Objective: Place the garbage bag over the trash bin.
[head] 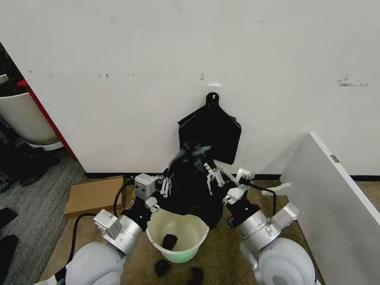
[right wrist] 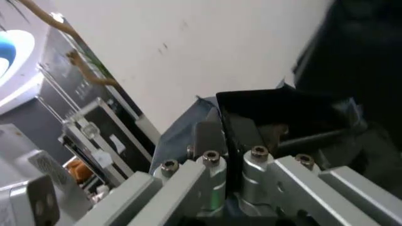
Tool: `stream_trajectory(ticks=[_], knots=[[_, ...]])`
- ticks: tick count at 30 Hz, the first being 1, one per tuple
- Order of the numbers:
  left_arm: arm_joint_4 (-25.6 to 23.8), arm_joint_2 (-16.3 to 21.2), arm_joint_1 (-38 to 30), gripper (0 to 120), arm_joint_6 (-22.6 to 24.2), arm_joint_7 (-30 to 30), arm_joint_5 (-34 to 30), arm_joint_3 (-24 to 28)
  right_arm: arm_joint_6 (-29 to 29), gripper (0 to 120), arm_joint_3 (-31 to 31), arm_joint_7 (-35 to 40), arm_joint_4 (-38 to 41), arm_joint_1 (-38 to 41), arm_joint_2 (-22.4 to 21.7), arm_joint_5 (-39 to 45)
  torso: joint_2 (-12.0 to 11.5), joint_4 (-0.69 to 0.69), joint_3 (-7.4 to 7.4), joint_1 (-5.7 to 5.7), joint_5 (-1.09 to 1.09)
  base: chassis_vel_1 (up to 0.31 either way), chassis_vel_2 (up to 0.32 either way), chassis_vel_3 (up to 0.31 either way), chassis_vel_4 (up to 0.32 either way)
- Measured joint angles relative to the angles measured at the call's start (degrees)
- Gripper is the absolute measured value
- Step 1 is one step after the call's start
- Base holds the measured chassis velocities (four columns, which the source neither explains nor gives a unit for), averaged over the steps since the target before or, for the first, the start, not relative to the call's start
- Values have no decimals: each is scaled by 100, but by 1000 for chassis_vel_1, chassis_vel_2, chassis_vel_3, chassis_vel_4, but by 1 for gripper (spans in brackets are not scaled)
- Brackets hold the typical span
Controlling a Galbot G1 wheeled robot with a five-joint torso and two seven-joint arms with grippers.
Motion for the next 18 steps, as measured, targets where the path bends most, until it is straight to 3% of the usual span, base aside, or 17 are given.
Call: stream_trajectory(ticks=[12, 18], knots=[[1092, -545, 82, 0, -390, -10, 392, 134, 262, 0, -32, -24, -534, -273, 29, -446, 0, 0, 0, 0, 0, 0, 0, 0, 0], [1308, -697, 50, 0, -442, -32, 442, 171, 335, 0, 114, -54, -528, -444, -7, -527, 0, 0, 0, 0, 2, 0, 0, 0, 0]])
